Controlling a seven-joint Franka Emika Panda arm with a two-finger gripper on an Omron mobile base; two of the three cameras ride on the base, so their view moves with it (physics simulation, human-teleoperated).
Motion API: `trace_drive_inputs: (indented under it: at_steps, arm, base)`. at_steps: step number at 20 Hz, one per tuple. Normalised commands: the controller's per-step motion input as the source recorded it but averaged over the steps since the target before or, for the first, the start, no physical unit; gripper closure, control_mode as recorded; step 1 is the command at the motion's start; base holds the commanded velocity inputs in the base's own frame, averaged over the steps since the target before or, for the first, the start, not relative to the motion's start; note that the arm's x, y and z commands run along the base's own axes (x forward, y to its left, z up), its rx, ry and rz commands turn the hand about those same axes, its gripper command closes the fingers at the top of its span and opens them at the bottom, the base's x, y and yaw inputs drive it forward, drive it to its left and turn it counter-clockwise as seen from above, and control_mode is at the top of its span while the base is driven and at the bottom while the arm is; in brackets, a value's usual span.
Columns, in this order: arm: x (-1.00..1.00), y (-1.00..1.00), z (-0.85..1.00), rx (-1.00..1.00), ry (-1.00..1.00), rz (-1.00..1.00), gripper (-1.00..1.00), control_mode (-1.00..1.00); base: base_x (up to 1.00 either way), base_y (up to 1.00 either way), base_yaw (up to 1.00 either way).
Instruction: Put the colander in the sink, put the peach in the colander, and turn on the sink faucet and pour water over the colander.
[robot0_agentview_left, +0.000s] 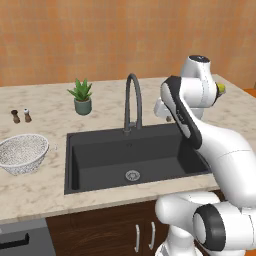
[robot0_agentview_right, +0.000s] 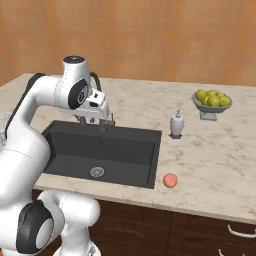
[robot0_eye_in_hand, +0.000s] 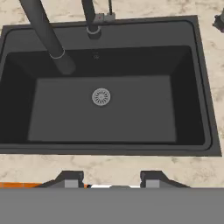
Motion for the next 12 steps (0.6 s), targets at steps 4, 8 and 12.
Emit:
trace_drive_inputs:
  at_steps: [4, 8, 12]
  arm:
    - [-0.33, 0.13, -0.02, 0.0, -0.01, 0.0, -1.0, -1.0]
    - [-0.62, 0.97, -0.07, 0.0, 0.0, -0.02, -1.0, -1.0]
    - [-0.29, 1.0, -0.01, 0.0, -0.03, -0.12, -1.0, -1.0]
  base:
    - [0.0, 0.0, 0.0]
    - [0.0, 0.0, 0.0]
    - [0.0, 0.0, 0.0]
